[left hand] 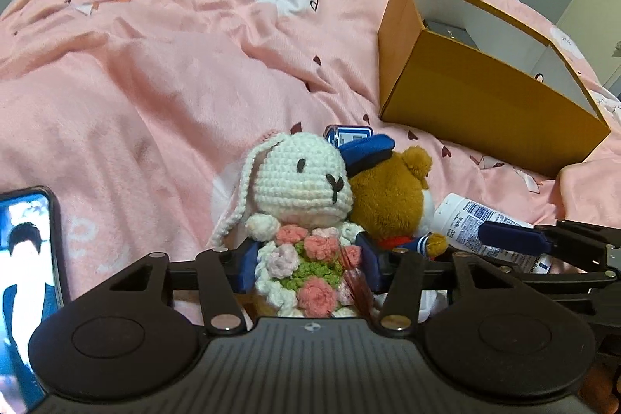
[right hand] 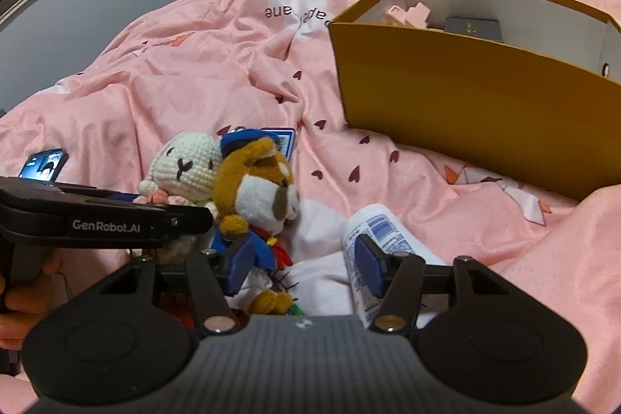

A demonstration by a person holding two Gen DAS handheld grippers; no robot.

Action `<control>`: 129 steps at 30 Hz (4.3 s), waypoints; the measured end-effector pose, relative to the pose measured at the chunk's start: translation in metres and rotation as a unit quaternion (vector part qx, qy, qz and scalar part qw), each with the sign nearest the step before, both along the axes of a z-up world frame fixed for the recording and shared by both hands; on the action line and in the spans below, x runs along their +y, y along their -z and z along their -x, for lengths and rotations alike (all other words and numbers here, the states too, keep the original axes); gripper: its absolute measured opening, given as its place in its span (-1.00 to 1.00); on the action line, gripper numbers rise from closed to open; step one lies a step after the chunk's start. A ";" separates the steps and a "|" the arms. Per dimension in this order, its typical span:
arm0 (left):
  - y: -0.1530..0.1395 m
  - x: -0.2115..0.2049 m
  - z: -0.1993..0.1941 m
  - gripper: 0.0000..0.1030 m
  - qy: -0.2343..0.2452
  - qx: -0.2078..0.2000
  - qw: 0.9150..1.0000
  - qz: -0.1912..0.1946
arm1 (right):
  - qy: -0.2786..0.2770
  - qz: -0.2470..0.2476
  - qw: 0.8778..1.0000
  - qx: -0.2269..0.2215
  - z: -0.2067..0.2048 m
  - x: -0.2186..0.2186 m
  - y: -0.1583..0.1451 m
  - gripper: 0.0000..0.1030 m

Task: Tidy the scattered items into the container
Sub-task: 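Grasp the brown bear plush with the right gripper, then lift the bear plush with the right while the left grasps the white crochet bunny, then carry the bear and bunny over the box with both grippers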

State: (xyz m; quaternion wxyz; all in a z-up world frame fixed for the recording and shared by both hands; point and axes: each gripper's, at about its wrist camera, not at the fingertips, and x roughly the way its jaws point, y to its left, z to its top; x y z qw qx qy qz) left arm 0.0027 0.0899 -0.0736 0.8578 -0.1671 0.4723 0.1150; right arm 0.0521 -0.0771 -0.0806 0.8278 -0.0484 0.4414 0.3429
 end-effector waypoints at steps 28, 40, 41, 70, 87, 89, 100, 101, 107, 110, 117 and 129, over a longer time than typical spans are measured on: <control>0.022 -0.002 -0.014 0.29 0.016 0.050 0.998 -0.028 | -0.105 0.005 0.990 0.095 -0.014 0.052 0.040 -0.17; 0.021 -0.003 -0.015 0.50 0.018 0.045 0.999 -0.019 | -0.090 0.016 0.996 0.015 0.005 0.024 0.003 -0.24; 0.022 -0.003 -0.015 0.52 0.019 0.045 0.999 -0.020 | -0.082 0.023 0.996 0.000 0.005 0.021 -0.001 -0.24; -0.016 0.000 -0.002 0.17 0.012 -0.039 0.999 0.010 | 0.010 0.003 0.998 -0.061 -0.012 -0.020 -0.038 -0.24; -0.100 -0.003 -0.032 0.17 0.071 -0.124 0.989 0.025 | 0.059 -0.048 0.991 -0.111 -0.028 -0.058 -0.099 -0.24; -0.111 -0.006 -0.043 0.17 0.088 -0.132 0.987 0.024 | 0.073 -0.050 0.988 -0.123 -0.033 -0.066 -0.108 -0.24; -0.143 -0.031 -0.129 0.17 0.175 -0.162 0.969 0.055 | 0.104 -0.020 0.984 -0.142 -0.096 -0.095 -0.135 -0.24; -0.142 -0.035 -0.138 0.17 0.183 -0.160 0.968 0.058 | 0.107 -0.014 0.985 -0.135 -0.105 -0.097 -0.134 -0.24; -0.119 -0.058 -0.195 0.17 0.211 -0.131 0.964 0.098 | 0.113 0.019 0.989 -0.091 -0.153 -0.103 -0.119 -0.24; -0.101 -0.068 -0.224 0.17 0.220 -0.113 0.962 0.113 | 0.115 0.037 0.990 -0.071 -0.173 -0.106 -0.109 -0.24; -0.055 -0.083 -0.281 0.17 0.231 -0.068 0.962 0.126 | 0.124 0.068 0.990 -0.020 -0.217 -0.111 -0.082 -0.24; -0.010 -0.098 -0.329 0.16 0.222 -0.023 0.965 0.137 | 0.134 0.107 0.985 0.034 -0.263 -0.109 -0.049 -0.24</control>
